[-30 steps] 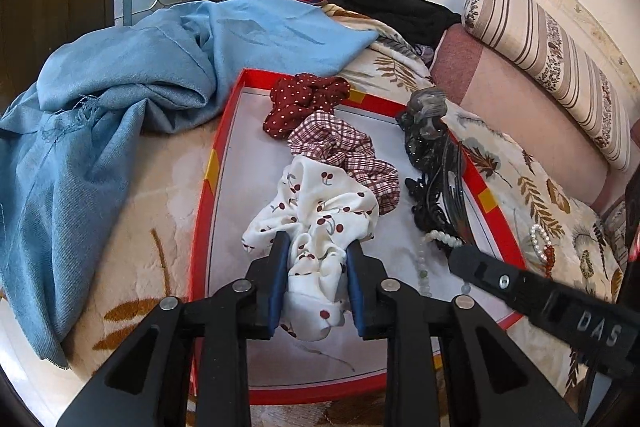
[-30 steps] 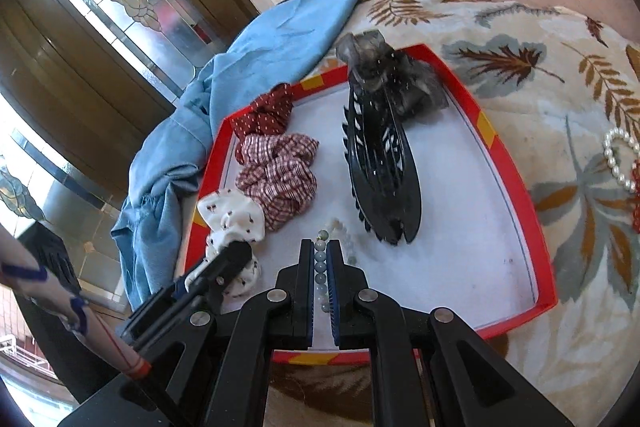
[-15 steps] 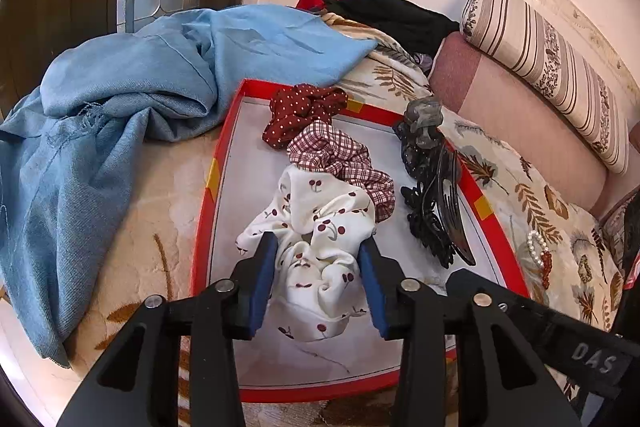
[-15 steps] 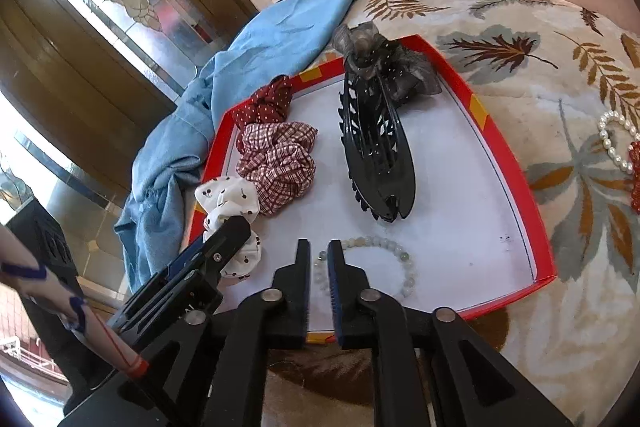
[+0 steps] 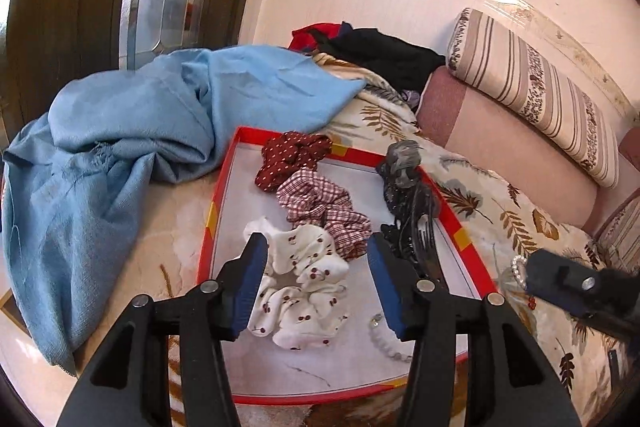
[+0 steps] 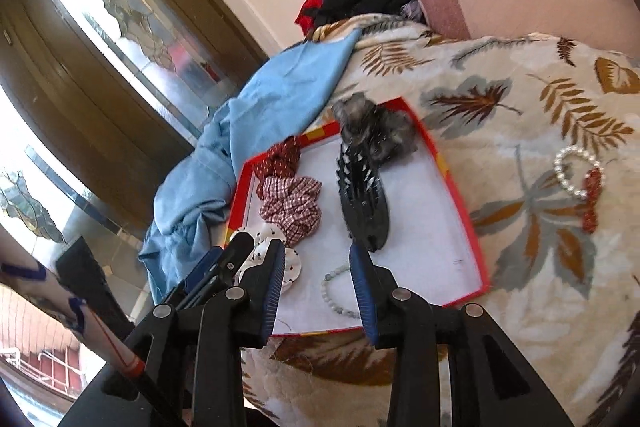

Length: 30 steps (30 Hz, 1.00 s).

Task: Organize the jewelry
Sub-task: 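Open the left tool dropping the white scrunchie while the right tool releases the bead bracelet into the box, then move both tools back over the bed toward the pearl and gold bracelets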

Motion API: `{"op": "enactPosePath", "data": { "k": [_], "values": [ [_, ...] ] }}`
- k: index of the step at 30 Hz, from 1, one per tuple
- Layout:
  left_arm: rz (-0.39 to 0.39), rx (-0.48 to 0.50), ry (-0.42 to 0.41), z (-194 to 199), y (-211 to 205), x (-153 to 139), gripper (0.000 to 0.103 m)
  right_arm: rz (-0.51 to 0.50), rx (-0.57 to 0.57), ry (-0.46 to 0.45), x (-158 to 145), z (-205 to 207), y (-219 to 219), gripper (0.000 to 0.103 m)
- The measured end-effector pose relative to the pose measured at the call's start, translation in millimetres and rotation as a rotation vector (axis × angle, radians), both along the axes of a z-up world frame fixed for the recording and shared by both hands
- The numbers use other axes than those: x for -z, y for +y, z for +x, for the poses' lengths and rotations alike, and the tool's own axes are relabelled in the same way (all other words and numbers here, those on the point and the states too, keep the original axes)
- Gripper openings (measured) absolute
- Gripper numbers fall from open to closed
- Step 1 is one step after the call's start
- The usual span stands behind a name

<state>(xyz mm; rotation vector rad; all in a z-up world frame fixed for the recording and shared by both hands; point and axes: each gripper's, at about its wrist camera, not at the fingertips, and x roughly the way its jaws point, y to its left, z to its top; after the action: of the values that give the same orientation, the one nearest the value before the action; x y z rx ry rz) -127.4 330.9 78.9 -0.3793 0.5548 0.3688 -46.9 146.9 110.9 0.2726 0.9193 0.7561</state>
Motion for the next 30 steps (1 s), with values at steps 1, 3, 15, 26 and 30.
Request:
{"op": "enactPosePath", "data": {
  "k": [1, 3, 15, 26, 30],
  "values": [
    [0.007, 0.007, -0.005, 0, -3, -1, 0.051, 0.007, 0.01, 0.001, -3, 0, -6, 0.037],
    [0.021, 0.019, -0.014, 0, -7, -3, 0.051, 0.017, 0.025, 0.004, -7, -1, -16, 0.038],
    [0.129, 0.231, -0.06, 7, -71, -12, 0.051, 0.055, 0.148, 0.022, -16, -9, -97, 0.043],
    [0.141, 0.459, -0.041, 9, -157, -13, 0.052, 0.087, 0.291, 0.05, -12, -21, -196, 0.045],
    [0.139, 0.526, -0.031, 9, -186, -16, 0.053, 0.096, 0.341, 0.07, -1, -22, -225, 0.045]
  ]
}}
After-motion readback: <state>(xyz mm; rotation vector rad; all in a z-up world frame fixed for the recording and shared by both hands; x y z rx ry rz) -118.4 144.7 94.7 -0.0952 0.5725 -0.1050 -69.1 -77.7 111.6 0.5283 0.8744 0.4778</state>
